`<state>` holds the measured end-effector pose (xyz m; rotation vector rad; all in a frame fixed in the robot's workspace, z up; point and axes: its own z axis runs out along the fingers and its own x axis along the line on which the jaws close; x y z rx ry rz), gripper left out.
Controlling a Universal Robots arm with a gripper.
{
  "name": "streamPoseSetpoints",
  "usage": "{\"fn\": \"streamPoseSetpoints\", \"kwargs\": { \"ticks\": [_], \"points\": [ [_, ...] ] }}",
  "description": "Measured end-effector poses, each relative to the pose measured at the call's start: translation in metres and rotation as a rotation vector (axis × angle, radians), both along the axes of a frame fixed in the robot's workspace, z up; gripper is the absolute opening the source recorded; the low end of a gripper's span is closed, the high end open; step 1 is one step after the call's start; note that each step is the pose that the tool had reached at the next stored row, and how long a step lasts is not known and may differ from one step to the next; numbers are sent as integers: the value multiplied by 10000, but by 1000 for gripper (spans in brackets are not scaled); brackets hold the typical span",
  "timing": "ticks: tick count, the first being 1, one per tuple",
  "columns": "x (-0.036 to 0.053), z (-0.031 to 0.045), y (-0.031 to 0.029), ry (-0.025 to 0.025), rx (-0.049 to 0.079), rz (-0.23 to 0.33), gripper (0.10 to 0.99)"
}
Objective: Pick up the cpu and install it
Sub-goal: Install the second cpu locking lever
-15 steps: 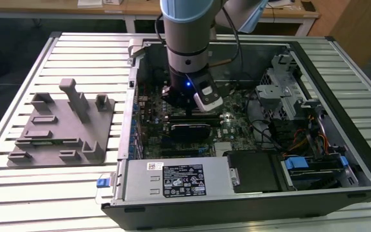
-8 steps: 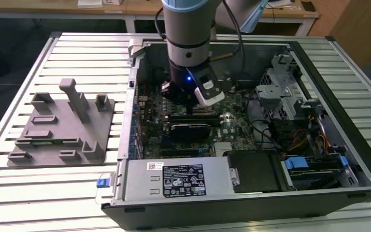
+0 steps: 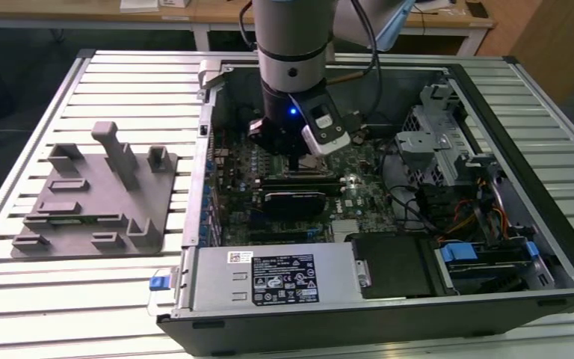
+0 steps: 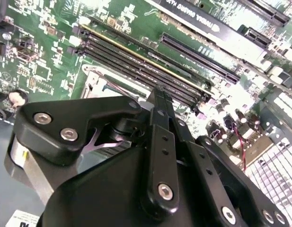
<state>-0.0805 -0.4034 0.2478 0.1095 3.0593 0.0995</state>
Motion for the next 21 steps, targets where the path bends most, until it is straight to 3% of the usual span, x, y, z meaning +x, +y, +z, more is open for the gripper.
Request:
{"fn": "streamPoseSetpoints", "kwargs": {
  "ticks": [5, 11, 16, 21],
  "points": [
    [0, -2, -2, 0, 397, 0, 106],
    [0, -4, -3, 1, 415, -1, 106],
    [0, -21, -4, 1, 675, 0, 106],
    [-2, -50, -19, 1, 792, 0, 106]
  ]
}}
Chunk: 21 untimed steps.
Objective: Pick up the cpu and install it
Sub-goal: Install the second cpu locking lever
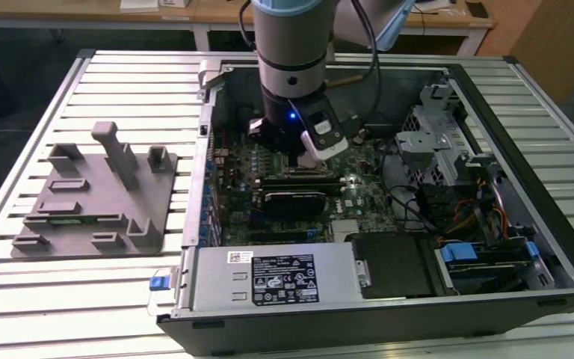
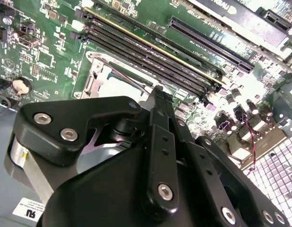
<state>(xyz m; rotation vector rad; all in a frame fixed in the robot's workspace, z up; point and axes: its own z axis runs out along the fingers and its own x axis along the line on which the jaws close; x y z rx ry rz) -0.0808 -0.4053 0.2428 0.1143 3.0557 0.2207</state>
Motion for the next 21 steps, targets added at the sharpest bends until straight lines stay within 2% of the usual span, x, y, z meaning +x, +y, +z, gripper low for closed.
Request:
{"fn": "streamPoseSetpoints", "kwargs": {
  "ticks": [5, 21],
  "points": [
    [-26, -41, -30, 0, 126, -1, 106],
    [-127, -196, -86, 0, 393, 1, 106]
  ]
}}
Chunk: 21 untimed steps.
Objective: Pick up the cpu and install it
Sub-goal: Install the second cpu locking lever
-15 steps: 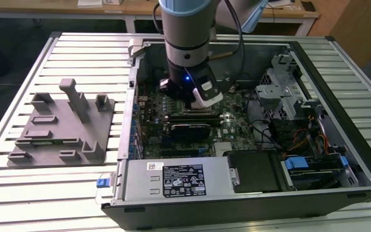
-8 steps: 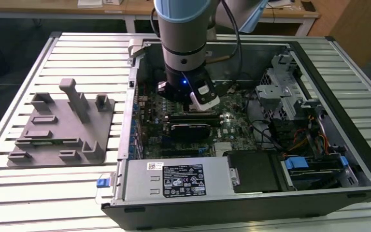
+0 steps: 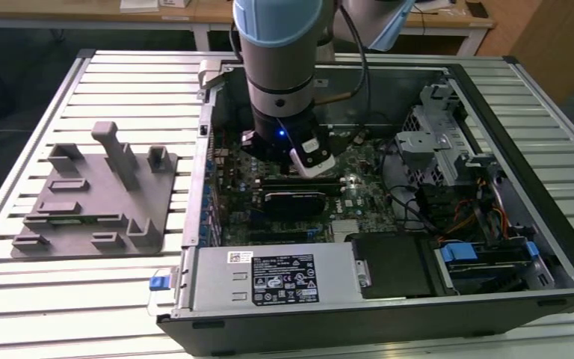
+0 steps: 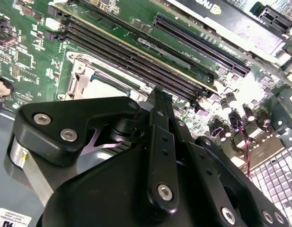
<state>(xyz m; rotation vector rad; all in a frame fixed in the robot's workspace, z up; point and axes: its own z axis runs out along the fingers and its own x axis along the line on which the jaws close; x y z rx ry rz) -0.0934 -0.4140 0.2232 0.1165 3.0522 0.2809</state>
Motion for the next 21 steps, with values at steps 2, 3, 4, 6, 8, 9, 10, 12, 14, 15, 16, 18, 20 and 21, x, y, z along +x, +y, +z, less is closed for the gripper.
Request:
{"fn": "streamPoseSetpoints", "kwargs": {
  "ticks": [2, 3, 4, 6, 8, 9, 10, 12, 14, 15, 16, 18, 20, 21],
  "points": [
    [-6, -23, -3, 0, 22, -1, 106],
    [-7, -35, -3, 0, 31, 0, 106],
    [-8, -47, -4, 3, 36, -1, 106],
    [-8, -62, -4, 2, 41, -1, 106],
    [-8, -63, -4, 4, 41, -1, 106],
    [-8, -63, -4, 4, 41, -1, 106],
    [-8, -64, -3, 4, 42, -1, 106],
    [-8, -64, -3, 3, 44, -1, 106],
    [-11, -65, -3, -8, 46, -1, 106],
    [-13, -65, -3, -15, 47, -1, 106],
    [-15, -64, -3, -23, 49, 0, 106],
    [-16, -65, -3, -32, 51, 0, 106],
    [-17, -65, -4, -33, 61, 0, 106],
    [-18, -67, -4, -33, 97, -1, 106]
  ]
}}
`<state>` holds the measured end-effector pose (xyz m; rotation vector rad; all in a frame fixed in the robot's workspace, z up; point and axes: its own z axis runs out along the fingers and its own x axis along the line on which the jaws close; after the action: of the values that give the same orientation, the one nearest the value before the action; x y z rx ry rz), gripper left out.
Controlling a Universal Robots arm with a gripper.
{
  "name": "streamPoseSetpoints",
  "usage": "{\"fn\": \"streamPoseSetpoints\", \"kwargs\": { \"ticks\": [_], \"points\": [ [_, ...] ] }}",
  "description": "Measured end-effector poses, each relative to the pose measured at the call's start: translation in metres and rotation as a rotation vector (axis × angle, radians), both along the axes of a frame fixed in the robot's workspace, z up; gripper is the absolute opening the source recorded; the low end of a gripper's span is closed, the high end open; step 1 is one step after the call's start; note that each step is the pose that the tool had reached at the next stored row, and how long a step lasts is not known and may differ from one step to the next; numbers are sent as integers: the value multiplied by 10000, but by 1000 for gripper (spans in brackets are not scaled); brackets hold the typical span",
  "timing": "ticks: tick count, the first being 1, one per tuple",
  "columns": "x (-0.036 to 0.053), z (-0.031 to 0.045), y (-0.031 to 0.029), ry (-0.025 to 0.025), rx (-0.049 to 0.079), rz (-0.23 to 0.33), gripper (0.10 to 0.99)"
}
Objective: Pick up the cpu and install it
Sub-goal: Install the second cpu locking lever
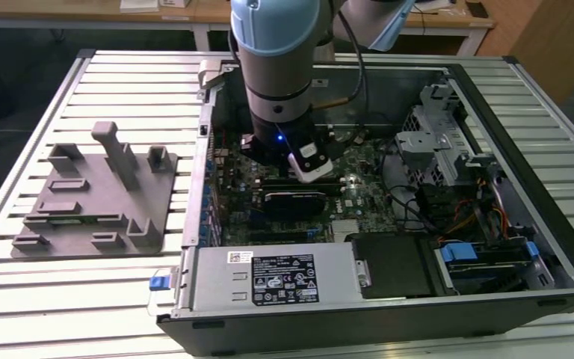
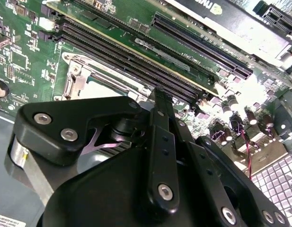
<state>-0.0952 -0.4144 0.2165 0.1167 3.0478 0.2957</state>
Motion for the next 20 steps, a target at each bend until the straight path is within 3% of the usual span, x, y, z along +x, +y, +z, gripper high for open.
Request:
{"fn": "streamPoseSetpoints", "kwargs": {
  "ticks": [2, 9, 14, 20],
  "points": [
    [1, -5, 1, 1, 110, 0, 106],
    [1, -12, 0, 0, 123, 1, 106],
    [-2, -68, 1, 2, 147, 0, 106],
    [-3, -100, 0, 3, 279, -3, 106]
  ]
}}
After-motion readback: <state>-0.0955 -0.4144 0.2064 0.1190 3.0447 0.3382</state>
